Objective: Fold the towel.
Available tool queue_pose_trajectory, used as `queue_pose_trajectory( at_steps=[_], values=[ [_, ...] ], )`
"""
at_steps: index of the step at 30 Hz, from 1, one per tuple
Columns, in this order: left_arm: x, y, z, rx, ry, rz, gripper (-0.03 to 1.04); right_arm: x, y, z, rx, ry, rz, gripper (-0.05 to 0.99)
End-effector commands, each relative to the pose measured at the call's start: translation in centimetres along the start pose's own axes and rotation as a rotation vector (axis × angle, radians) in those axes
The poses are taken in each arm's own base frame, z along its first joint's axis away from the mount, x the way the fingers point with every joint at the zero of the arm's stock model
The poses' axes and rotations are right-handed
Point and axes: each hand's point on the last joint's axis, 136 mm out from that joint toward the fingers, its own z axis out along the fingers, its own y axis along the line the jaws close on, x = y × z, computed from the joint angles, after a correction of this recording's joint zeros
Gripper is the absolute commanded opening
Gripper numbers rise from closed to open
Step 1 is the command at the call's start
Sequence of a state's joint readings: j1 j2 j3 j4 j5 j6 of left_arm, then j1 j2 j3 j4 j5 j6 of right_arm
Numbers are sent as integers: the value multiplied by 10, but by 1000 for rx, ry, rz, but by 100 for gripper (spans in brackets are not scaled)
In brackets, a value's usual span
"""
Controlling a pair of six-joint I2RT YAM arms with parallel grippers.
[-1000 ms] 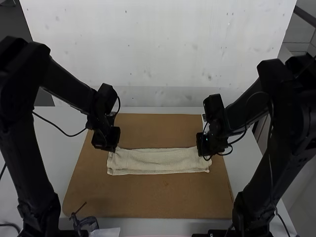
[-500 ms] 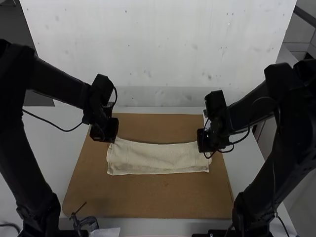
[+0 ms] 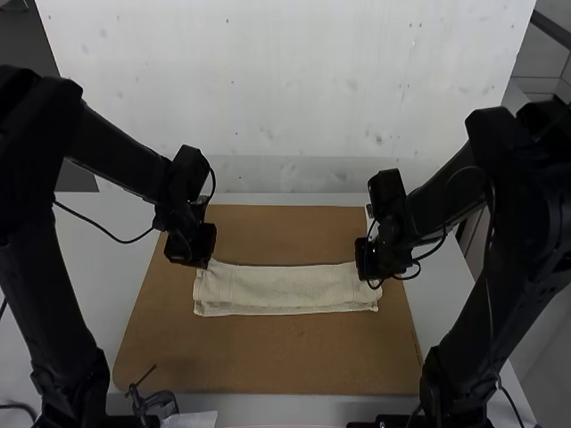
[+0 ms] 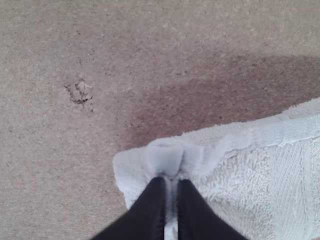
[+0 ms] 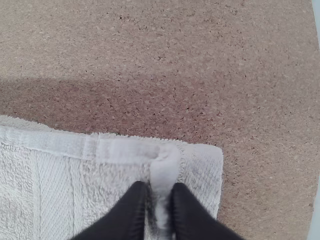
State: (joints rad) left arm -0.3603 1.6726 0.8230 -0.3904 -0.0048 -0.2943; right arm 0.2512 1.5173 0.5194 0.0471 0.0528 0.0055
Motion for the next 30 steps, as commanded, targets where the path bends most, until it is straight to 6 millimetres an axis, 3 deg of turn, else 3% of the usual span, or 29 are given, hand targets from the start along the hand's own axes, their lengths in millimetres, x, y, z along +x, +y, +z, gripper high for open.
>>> queue_pose_trajectory(
  at_steps=[1, 4, 6, 14, 27, 28, 29, 30],
  values=[
    [3, 4, 5, 7, 21, -1, 34, -2, -2, -1, 5, 6, 7, 37],
    [7, 7, 4, 42, 55, -34, 85, -4, -2, -6, -15, 16, 41, 60],
    [7, 12, 0, 36, 66, -51, 97, -3, -2, -10, -31, 33, 60, 62],
    [-12, 25, -32, 40, -43, -69, 99, 10, 6, -16, -79, 93, 108, 62],
    [-8, 33, -43, 33, -69, -74, 99, 41, -5, 28, -41, 218, 168, 62],
    [-9, 33, -44, 32, -72, -76, 99, 45, -5, 30, -38, 235, 168, 60],
    [-9, 34, -44, 31, -74, -77, 99, 48, -4, 32, -34, 246, 171, 53],
    [-9, 35, -44, 31, -72, -78, 99, 50, -5, 33, -19, 250, 168, 39]
  ],
)
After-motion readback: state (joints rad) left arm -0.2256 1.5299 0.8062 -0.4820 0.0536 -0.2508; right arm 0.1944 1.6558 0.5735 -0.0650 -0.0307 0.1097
